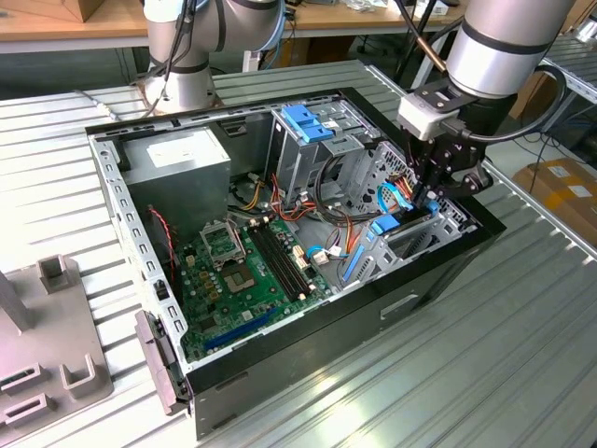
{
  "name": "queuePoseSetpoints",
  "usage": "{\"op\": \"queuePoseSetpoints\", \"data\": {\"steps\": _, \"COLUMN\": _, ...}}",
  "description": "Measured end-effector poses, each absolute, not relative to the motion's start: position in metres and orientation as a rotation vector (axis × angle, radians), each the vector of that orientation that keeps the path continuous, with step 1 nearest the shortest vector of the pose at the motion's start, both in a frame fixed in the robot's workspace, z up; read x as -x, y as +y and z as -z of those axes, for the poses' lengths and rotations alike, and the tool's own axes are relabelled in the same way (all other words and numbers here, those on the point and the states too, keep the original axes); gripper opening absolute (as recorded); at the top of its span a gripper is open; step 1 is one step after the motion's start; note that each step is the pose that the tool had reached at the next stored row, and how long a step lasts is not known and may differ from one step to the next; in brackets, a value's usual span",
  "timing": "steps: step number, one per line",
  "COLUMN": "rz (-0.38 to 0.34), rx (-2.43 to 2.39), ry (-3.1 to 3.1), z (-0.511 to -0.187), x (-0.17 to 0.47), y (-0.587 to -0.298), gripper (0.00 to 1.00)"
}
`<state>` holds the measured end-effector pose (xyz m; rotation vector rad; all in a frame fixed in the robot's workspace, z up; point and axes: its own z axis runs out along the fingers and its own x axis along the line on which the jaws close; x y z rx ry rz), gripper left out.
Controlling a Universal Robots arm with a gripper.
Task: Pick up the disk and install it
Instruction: 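Insert the second disk wire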
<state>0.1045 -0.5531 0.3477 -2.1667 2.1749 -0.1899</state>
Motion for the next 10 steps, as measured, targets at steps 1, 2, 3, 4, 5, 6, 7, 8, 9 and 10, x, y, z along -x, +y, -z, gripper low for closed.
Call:
{"op": "queuePoseSetpoints", "data": {"steps": 1, "rz": 0.19, "rx": 2.166, "ry": 2.176, "z": -0.3477, "x": -0.1044, "y": -0.5531, "gripper": 0.16}}
{"op": "queuePoseSetpoints", "data": {"steps": 2, "rz": 0.19, "rx": 2.165, "ry": 2.176, "z": -0.3477, "x": -0.1044, "y": -0.5531, "gripper": 0.16}}
{"op": "queuePoseSetpoints", "data": {"steps": 3, "rz": 0.19, "rx": 2.165, "ry": 2.177, "z": -0.3477, "x": -0.1044, "y": -0.5532, "gripper": 0.16}}
{"op": "queuePoseSetpoints", "data": {"steps": 4, "rz": 0.19, "rx": 2.165, "ry": 2.177, "z": -0.3477, "x": -0.1044, "y": -0.5532, "gripper": 0.16}}
{"op": "queuePoseSetpoints", "data": {"steps": 5, "rz": 0.19, "rx": 2.165, "ry": 2.177, "z": -0.3477, "x": -0.1044, "y": -0.5532, "gripper": 0.16}}
{"op": "queuePoseSetpoints", "data": {"steps": 6, "rz": 0.189, "rx": 2.165, "ry": 2.177, "z": -0.3472, "x": -0.1043, "y": -0.5531, "gripper": 0.16}}
{"op": "queuePoseSetpoints", "data": {"steps": 7, "rz": 0.19, "rx": 2.165, "ry": 2.177, "z": -0.3463, "x": -0.1043, "y": -0.5532, "gripper": 0.16}}
{"op": "queuePoseSetpoints", "data": {"steps": 8, "rz": 0.19, "rx": 2.165, "ry": 2.177, "z": -0.3463, "x": -0.1043, "y": -0.5532, "gripper": 0.16}}
{"op": "queuePoseSetpoints", "data": {"steps": 9, "rz": 0.19, "rx": 2.165, "ry": 2.177, "z": -0.3456, "x": -0.1043, "y": -0.5532, "gripper": 0.16}}
{"op": "queuePoseSetpoints", "data": {"steps": 10, "rz": 0.19, "rx": 2.165, "ry": 2.177, "z": -0.3451, "x": -0.1042, "y": -0.5532, "gripper": 0.16}}
